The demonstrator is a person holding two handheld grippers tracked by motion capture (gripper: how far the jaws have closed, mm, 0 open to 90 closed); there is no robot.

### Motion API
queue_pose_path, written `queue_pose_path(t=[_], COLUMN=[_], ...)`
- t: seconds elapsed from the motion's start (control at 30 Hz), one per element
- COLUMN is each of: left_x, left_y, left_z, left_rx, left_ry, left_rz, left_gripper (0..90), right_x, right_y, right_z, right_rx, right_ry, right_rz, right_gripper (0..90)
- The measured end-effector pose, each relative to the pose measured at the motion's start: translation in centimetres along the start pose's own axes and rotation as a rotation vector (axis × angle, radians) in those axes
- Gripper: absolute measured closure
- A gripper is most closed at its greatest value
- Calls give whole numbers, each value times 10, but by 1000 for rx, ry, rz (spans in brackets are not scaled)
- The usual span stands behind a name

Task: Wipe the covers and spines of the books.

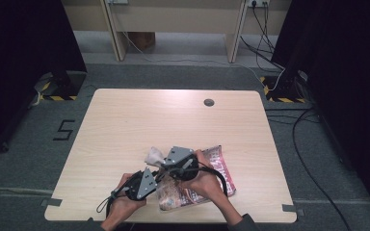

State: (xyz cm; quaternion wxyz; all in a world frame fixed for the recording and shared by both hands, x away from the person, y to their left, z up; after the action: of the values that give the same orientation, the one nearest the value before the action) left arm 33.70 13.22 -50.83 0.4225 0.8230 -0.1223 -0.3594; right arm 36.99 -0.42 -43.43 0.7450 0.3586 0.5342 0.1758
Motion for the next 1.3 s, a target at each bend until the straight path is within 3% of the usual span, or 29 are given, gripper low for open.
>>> queue_pose_path(t=[0.27, 0.37, 0.63, 0.9, 1.0, 1.07, 1.3], left_x=[0, 0, 0, 0, -1, -1, -2], left_y=[0, 0, 0, 0, 0, 0, 0], left_z=[0, 0, 1, 0, 0, 1, 1], left_rx=[-1, 0, 3, 8, 7, 9, 18], left_ry=[0, 0, 0, -3, -4, -4, -2], left_rz=[1, 0, -4, -1, -2, -2, -4], left_gripper=[785, 785, 786, 785, 784, 783, 782], right_x=[-2, -1, 1, -1, -2, -2, -4], right_y=[-15, -13, 0, -13, -18, -21, -31], right_z=[17, 13, -3, 14, 21, 23, 36], right_rx=[64, 35, -14, 67, 51, 91, 106], right_ry=[-22, -37, -7, 2, -17, -18, -33], right_rz=[-26, -35, -13, -19, -40, -46, -64], right_gripper=[765, 764, 763, 763, 763, 763, 762])
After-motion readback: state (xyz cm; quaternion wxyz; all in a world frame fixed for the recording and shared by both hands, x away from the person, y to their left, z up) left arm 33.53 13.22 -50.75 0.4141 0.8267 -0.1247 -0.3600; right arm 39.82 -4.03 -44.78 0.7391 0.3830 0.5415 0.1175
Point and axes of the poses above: each handheld gripper's, and its own axes: x roughly forward along the jaws, y roughly out of its top, z roughly to its right, the point moved 4 cm from there along x, roughly forward along the jaws, and after that the axes turned 4 degrees about y, right-handed, at the moved point
